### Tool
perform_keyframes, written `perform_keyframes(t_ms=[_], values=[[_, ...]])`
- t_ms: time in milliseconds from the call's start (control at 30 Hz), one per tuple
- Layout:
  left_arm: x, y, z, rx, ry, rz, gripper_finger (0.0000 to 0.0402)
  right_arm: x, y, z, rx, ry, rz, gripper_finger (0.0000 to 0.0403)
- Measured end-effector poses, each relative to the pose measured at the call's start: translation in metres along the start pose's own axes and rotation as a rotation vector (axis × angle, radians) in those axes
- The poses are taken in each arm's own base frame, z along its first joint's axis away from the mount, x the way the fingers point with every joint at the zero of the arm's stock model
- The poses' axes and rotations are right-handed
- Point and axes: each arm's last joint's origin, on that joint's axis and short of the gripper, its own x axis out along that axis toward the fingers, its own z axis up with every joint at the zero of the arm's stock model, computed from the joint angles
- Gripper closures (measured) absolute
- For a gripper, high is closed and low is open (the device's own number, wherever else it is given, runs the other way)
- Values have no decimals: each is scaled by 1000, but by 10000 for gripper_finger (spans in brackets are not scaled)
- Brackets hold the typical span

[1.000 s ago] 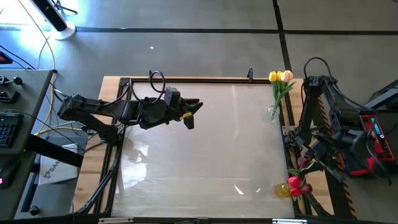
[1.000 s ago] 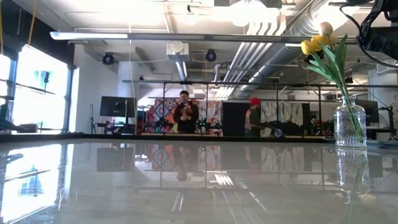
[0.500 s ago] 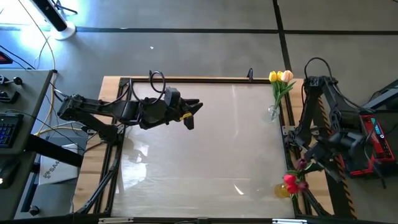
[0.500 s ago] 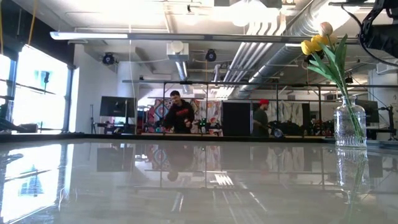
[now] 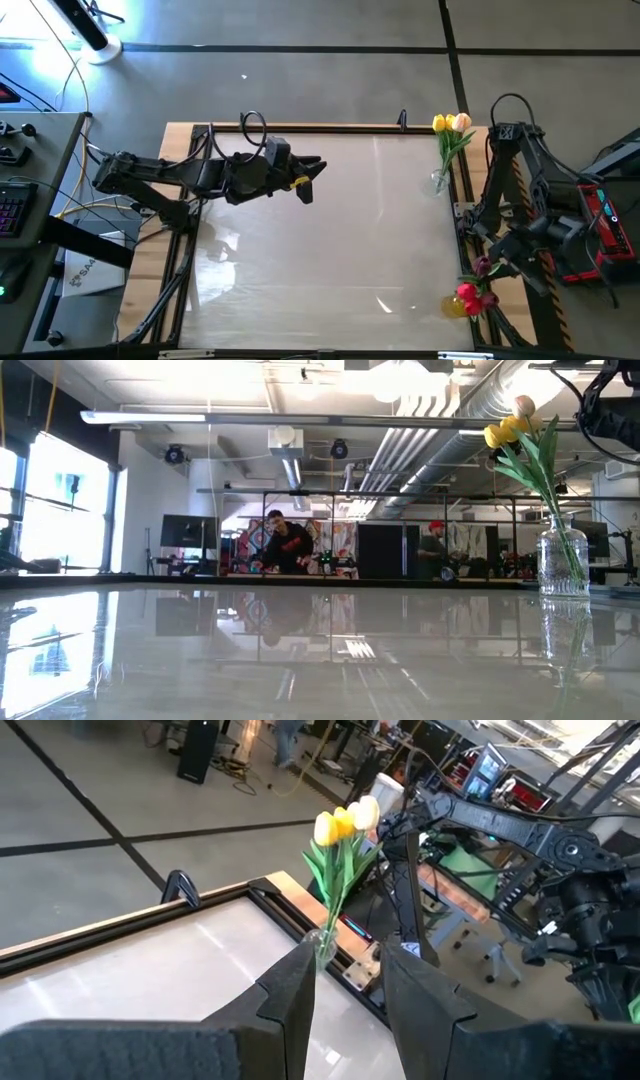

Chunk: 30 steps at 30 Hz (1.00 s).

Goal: Sort flowers into vase by color
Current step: Put the dark red tulip into the yellow vase

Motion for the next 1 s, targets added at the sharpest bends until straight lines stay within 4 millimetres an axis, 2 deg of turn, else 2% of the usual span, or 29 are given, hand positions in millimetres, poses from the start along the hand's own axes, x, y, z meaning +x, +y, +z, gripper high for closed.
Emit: perform_keyframes(t_ms=[200, 433, 533, 1000], values=[[0, 0, 0, 1, 1, 0, 298, -5, -3, 3, 22, -27, 10, 403], [0, 0, 0, 3, 3, 2, 298, -16, -1, 19, 6, -69, 45, 403], [0, 0, 0, 3, 3, 2, 298, -16, -1, 19, 6, -66, 43, 403], [2, 3, 1, 19, 2, 11, 298, 16, 20, 1, -42, 36, -74, 403]])
